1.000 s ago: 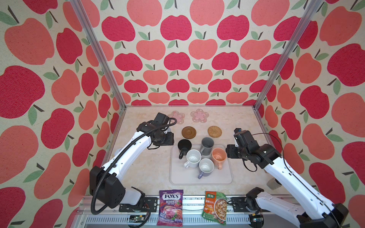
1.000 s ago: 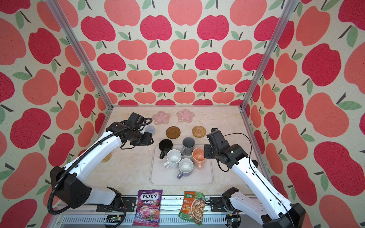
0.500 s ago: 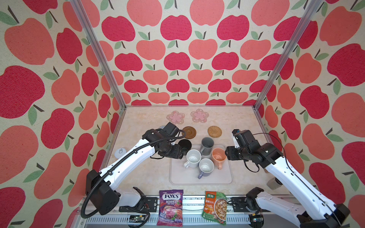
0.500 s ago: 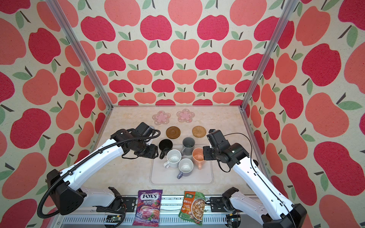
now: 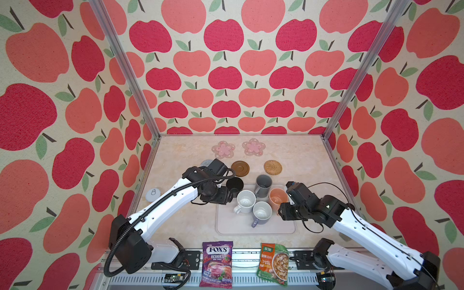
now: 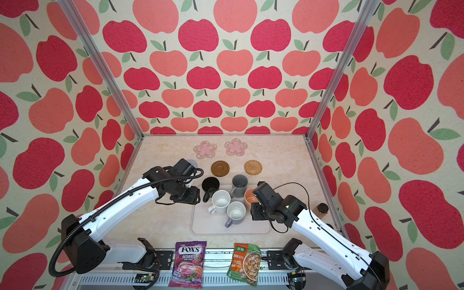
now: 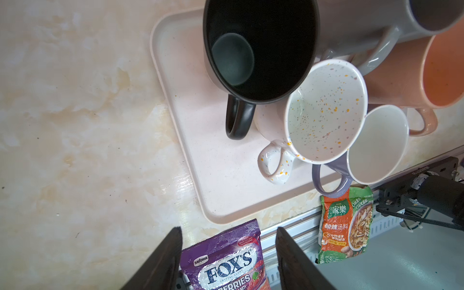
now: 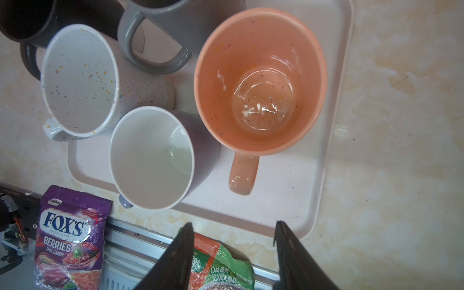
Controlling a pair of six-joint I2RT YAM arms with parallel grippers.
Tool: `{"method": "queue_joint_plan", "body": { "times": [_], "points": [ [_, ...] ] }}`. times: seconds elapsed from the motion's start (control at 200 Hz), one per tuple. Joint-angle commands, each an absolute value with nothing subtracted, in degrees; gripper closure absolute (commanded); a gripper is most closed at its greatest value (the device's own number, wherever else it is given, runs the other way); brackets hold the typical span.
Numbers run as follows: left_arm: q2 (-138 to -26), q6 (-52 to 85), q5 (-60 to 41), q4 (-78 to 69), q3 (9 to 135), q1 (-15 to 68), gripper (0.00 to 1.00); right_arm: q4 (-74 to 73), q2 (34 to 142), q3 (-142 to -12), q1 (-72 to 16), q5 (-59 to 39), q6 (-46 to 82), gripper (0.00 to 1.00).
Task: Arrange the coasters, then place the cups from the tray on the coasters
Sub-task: 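Move right gripper over the pink mug while left gripper moves over the black mug, then close right gripper on the pink mug rim and lift it off the tray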
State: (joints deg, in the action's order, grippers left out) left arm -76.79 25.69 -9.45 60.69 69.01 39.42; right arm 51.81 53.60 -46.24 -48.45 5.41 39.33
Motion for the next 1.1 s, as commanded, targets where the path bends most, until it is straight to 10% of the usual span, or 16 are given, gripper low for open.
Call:
{"method": "queue_joint_plan", "body": {
  "times": [0.0,1.096],
  "points": [
    [-75.5,27.1,-9.0,59.9,68.3,39.6,0.38,49.5,55.3,-45.6,-49.2,7.2,41.0,0.46],
    [-79.4,31.9,-11.2,52.7,67.7,36.4,0.38,41.6,70.0,-41.7,-49.2,9.9,37.3,0.54]
  ]
}}
